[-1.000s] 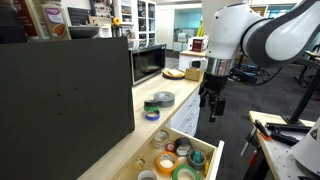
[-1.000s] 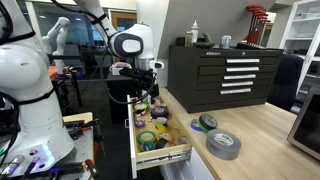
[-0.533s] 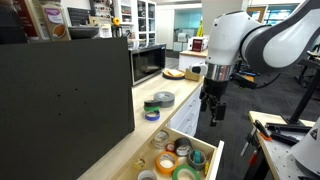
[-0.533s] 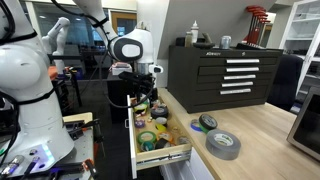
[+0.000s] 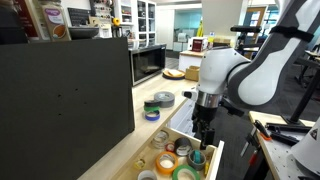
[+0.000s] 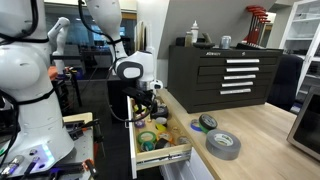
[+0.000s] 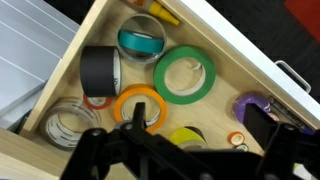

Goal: Take the orange masking tape out of the open drawer and place it on top of the grey masking tape on the counter

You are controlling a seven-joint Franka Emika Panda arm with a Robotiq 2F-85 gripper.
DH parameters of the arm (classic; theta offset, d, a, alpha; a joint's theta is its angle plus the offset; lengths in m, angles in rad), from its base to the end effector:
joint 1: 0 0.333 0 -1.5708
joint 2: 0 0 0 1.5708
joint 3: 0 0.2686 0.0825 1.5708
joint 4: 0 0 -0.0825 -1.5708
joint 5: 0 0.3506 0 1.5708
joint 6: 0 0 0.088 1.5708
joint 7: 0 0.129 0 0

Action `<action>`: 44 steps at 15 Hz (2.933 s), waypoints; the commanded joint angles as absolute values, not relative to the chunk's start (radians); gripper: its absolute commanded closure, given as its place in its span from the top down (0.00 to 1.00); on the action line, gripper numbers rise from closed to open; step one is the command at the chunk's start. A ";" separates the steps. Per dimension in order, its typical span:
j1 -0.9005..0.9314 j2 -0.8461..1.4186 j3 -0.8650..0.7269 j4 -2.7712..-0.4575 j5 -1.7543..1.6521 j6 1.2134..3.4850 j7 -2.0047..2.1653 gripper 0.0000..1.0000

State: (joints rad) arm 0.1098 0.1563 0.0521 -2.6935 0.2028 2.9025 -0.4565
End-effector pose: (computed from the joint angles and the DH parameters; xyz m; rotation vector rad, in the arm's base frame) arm 0.3932 0.0543 0.1489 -3.0189 -0.6462 -0.0931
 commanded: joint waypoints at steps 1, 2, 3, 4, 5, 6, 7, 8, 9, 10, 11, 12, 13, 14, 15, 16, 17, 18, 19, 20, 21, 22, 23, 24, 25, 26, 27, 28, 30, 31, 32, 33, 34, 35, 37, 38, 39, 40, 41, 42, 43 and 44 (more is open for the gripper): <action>0.019 0.288 0.170 -2.588 0.224 2.959 -0.489 1.00; -0.005 0.314 0.198 -2.565 0.211 2.969 -0.485 1.00; -0.014 0.337 0.206 -2.546 0.181 2.977 -0.469 1.00; -0.008 0.285 0.203 -2.591 0.158 2.947 -0.424 1.00; -0.018 0.303 0.212 -2.576 0.148 2.948 -0.421 1.00; -0.020 0.309 0.213 -2.574 0.141 2.948 -0.417 1.00; -0.022 0.309 0.213 -2.574 0.137 2.948 -0.417 1.00; -0.023 0.309 0.214 -2.574 0.137 2.948 -0.417 1.00; -0.023 0.309 0.215 -2.574 0.137 2.948 -0.417 1.00; -0.023 0.309 0.215 -2.574 0.137 2.948 -0.417 1.00; -0.023 0.309 0.215 -2.574 0.137 2.948 -0.417 1.00; -0.013 0.331 0.199 -2.570 0.124 2.960 -0.398 1.00; -0.009 0.362 0.189 -2.555 0.105 2.959 -0.391 1.00; 0.017 0.393 0.152 -2.543 0.066 2.965 -0.359 1.00; 0.026 0.432 0.136 -2.525 0.041 2.965 -0.338 1.00; 0.021 0.465 0.136 -2.506 0.024 2.959 -0.326 1.00; 0.011 0.499 0.142 -2.484 0.013 2.949 -0.320 1.00; 0.012 0.525 0.138 -2.465 -0.001 2.942 -0.311 1.00; 0.013 0.553 0.139 -2.445 -0.010 2.941 -0.304 1.00; 0.008 0.576 0.146 -2.425 -0.015 2.937 -0.301 1.00; 0.000 0.600 0.155 -2.400 -0.018 2.933 -0.301 1.00; 0.003 0.620 0.154 -2.380 -0.024 2.930 -0.295 1.00; -0.004 0.634 0.163 -2.364 -0.026 2.929 -0.301 1.00; -0.003 0.647 0.164 -2.347 -0.028 2.928 -0.299 1.00; -0.001 0.662 0.164 -2.330 -0.031 2.927 -0.298 1.00; -0.006 0.674 0.170 -2.315 -0.030 2.928 -0.300 1.00; -0.010 0.689 0.172 -2.300 -0.031 2.929 -0.302 1.00; -0.015 0.702 0.177 -2.285 -0.031 2.931 -0.305 1.00; -0.023 0.735 0.185 -2.251 -0.032 2.934 -0.311 1.00; -0.024 0.750 0.186 -2.237 -0.032 2.931 -0.310 1.00; -0.030 0.763 0.193 -2.221 -0.032 2.930 -0.314 1.00; -0.033 0.779 0.194 -2.203 -0.033 2.928 -0.314 1.00; -0.034 0.794 0.195 -2.186 -0.034 2.928 -0.313 1.00; -0.042 0.808 0.204 -2.170 -0.034 2.928 -0.318 1.00; -0.045 0.836 0.208 -2.138 -0.037 2.928 -0.319 1.00; -0.047 0.849 0.209 -2.124 -0.039 2.928 -0.319 1.00; -0.048 0.858 0.209 -2.110 -0.040 2.927 -0.318 1.00; -0.048 0.868 0.207 -2.099 -0.043 2.927 -0.319 1.00; -0.046 0.875 0.203 -2.091 -0.046 2.928 -0.319 1.00; -0.043 0.883 0.198 -2.083 -0.049 2.927 -0.317 1.00; -0.041 0.889 0.194 -2.076 -0.052 2.927 -0.315 1.00; -0.043 0.896 0.194 -2.070 -0.053 2.927 -0.315 1.00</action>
State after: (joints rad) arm -0.0210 0.8721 0.1871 -2.1002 -0.0240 2.9456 -0.3330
